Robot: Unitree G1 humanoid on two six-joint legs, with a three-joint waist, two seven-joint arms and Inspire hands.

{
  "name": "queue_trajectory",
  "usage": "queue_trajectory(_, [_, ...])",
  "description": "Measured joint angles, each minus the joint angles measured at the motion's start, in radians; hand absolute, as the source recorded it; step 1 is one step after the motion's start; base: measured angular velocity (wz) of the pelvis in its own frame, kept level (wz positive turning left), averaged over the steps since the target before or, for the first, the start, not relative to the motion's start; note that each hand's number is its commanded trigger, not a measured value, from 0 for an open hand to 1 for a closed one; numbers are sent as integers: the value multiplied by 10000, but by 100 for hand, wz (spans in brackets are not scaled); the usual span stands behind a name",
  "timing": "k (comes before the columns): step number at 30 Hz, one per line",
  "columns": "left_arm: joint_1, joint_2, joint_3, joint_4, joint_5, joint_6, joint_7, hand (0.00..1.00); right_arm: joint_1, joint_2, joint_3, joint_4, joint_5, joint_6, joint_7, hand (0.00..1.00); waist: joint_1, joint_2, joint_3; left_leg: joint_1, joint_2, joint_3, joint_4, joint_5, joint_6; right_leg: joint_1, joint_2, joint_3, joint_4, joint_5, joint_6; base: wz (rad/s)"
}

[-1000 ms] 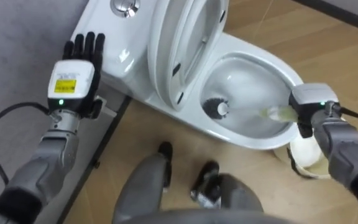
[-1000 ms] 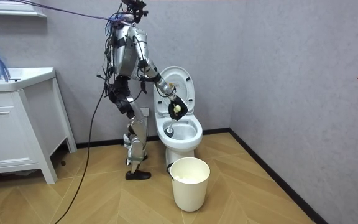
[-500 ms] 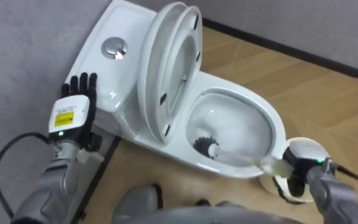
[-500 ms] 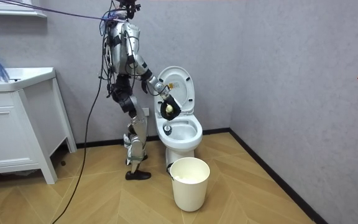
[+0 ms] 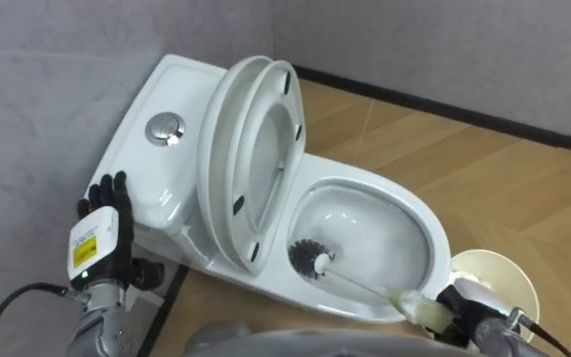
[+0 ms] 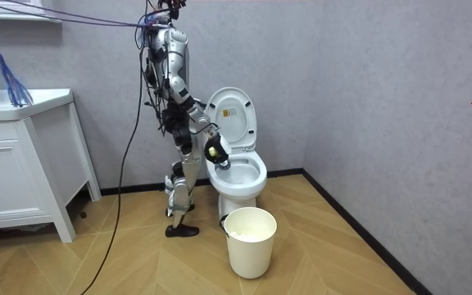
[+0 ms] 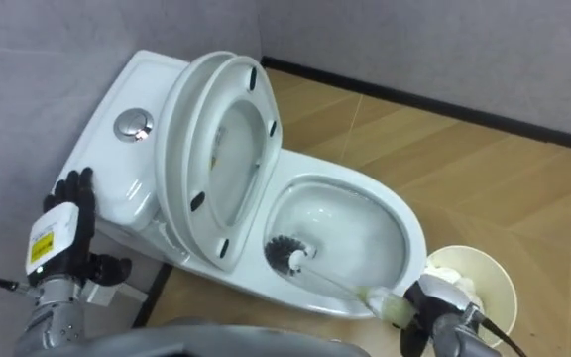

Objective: Brush toilet

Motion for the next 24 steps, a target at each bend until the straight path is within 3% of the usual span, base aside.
queue_trajectory(4, [81,-38,257,310,-570,-153,135,0,-300,259,-324,710,705,-25,-234,100,21,-18,-19,90,10,-279,-33,-30,-47,125,65,18,-120,-10,-22,-2])
queue_trajectory(8, [126,-322,1376,1644,-2247,-72,-396,0,-353,427,-869,1158,1544,8,-591,100,28,-50,-35,375,39,-302,-111,-87,-129,430,112,40,-259,-20,-42,-7])
queue_trajectory(10, [129,-491,1679,2777,-3648,409,-976,0,-399,436,-971,1226,2119,13,-817,100,-8,-95,-31,377,60,-299,-108,-115,-169,368,125,108,-259,-33,-57,-13])
queue_trajectory(12, [396,-738,2100,4019,-5378,1130,-1773,0,-354,479,-1231,1256,2808,5,-1038,100,-75,-175,1,340,99,-302,3,-246,-226,377,154,110,-259,-33,-56,-2])
queue_trajectory(14, [569,-926,2549,4634,-6221,1311,-2336,0,-374,551,-1677,1343,3012,-23,-1282,100,-130,-246,36,330,98,-304,36,-319,-214,405,158,100,-254,-46,-32,15])
queue_trajectory(17, [553,-957,2816,5503,-7303,1452,-2987,0,-489,605,-1990,1844,3015,-248,-1515,100,-133,-247,67,357,86,-287,40,-415,-215,462,173,327,-234,-64,7,19])
queue_trajectory(21, [290,-969,2819,5873,-7838,1464,-3707,0,-326,718,-2156,1854,3033,-424,-1959,100,-141,-53,158,366,108,-91,169,-582,-127,441,175,558,-202,-109,127,-2])
queue_trajectory(24, [85,-968,2864,5901,-7839,1447,-4087,0,-298,757,-2464,1853,3166,-701,-2203,100,-330,226,141,380,159,125,187,-648,-52,316,130,812,-11,-92,199,-23])
